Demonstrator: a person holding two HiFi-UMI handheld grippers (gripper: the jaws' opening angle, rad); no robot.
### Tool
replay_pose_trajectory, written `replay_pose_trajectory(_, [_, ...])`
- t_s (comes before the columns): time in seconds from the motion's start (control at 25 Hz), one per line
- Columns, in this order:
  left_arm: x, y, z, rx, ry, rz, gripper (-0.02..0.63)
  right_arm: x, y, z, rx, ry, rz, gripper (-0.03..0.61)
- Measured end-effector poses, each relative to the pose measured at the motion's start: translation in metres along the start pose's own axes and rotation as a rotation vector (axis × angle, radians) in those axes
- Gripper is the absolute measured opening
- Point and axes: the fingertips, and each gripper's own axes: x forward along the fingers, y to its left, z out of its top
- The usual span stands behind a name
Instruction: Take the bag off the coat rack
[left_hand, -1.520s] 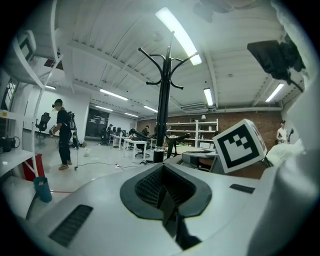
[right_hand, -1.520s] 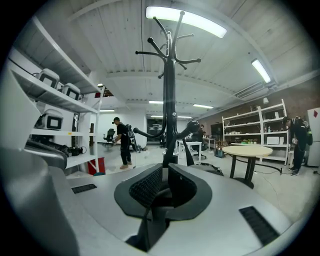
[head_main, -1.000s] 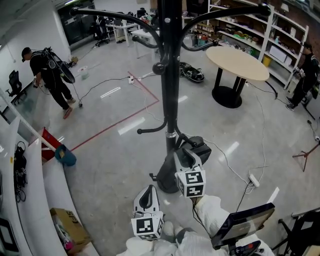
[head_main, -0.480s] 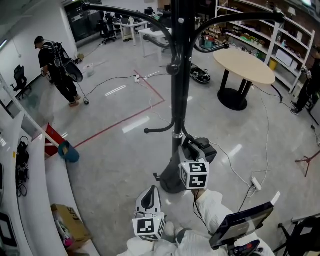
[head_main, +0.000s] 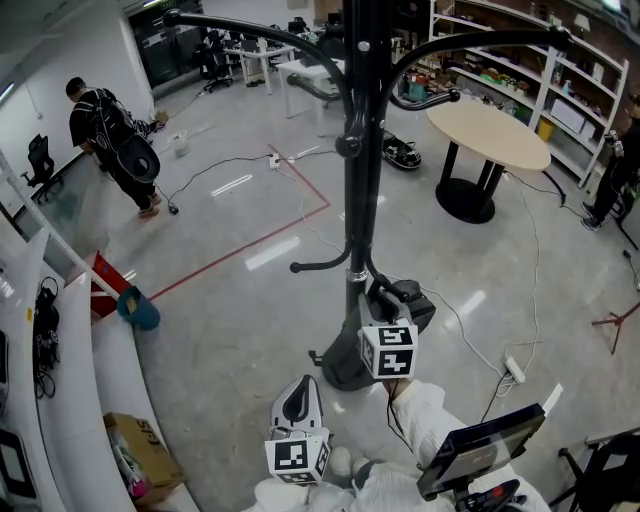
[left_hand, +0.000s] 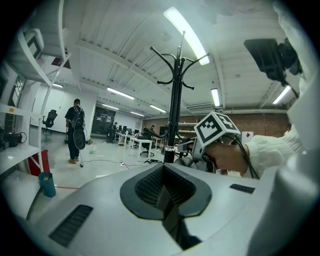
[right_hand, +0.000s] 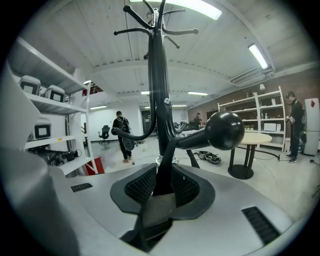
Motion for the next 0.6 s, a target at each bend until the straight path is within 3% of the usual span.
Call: replay_pose_trajectory(0.6, [0.0021, 0.0040, -0.0047, -0.004, 0.016, 0.003, 0.002, 0.0002, 0.0003, 0.0018, 0.030, -0.020, 0.020, 0.055])
